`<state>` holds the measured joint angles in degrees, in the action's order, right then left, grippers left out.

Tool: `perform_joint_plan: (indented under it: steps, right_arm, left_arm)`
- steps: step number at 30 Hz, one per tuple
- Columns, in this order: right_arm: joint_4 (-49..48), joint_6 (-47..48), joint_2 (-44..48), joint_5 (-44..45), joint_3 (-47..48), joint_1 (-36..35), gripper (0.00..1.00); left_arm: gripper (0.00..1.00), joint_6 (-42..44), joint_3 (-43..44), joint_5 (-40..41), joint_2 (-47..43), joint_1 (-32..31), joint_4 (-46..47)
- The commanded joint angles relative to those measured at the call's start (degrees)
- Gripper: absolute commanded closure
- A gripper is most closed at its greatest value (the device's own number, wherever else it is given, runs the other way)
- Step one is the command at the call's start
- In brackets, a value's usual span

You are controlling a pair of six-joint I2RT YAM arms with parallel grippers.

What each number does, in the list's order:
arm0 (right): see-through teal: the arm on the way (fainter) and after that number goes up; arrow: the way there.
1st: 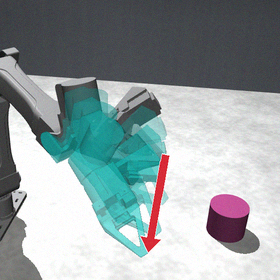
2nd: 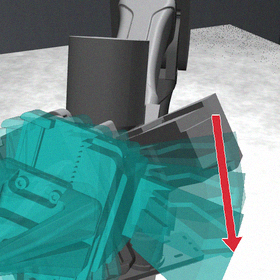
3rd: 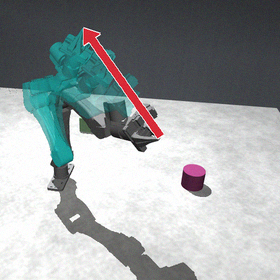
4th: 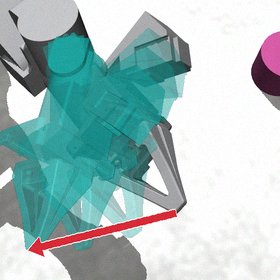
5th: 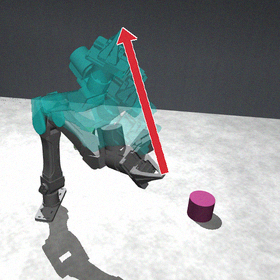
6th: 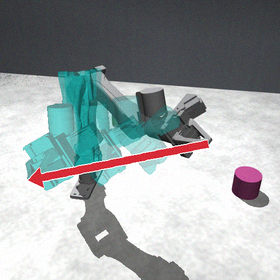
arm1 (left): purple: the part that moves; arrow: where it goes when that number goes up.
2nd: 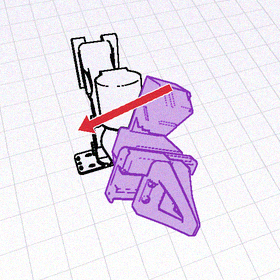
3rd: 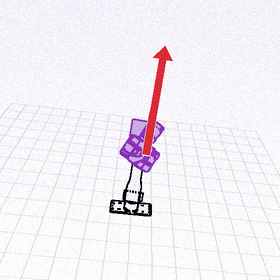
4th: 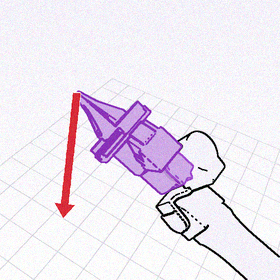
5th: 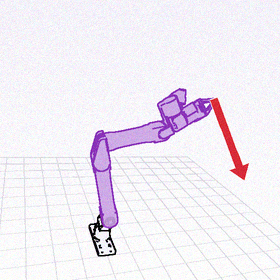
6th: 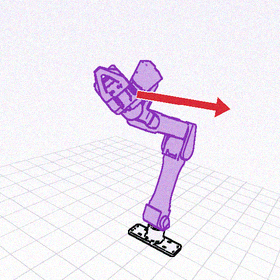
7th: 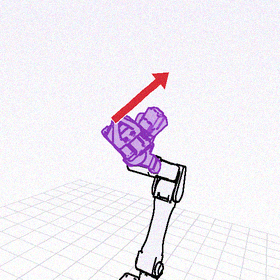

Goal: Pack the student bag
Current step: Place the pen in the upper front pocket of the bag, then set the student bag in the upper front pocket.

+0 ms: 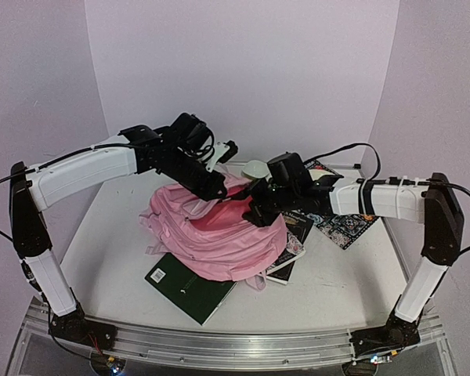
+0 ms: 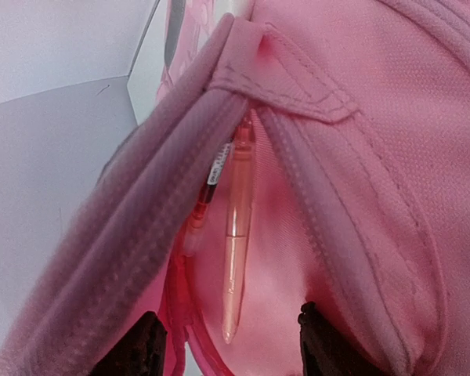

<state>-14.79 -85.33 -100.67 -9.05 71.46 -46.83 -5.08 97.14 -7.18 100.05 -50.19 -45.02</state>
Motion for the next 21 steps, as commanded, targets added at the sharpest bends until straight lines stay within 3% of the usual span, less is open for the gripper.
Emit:
perform_joint_plan:
  steps: [1,6,15,21]
  right_arm:
    - [1.46,7.54,7.55,3.03,-3.32,-0.13,0.39]
    - [6.82,18.02,14.25,5.62,-8.27,-0.13,0.29]
    - [10.82,36.60,19.96,6.70,-13.16,-0.13,0.02]
    - [11.33,45.61,19.09,4.41,-11.83,-0.49,0.02]
  left_arm:
    - [1.00,-0.35,1.14,-3.90,-1.19,-1.40,6.43]
    - [0.97,-1.78,-0.92,-4.08,-1.56,-1.40,6.84]
    - [0.67,-7.73,-9.56,0.88,-7.55,-1.19,9.71]
    - [0.50,-13.77,-18.84,3.64,-14.58,2.76,12.62]
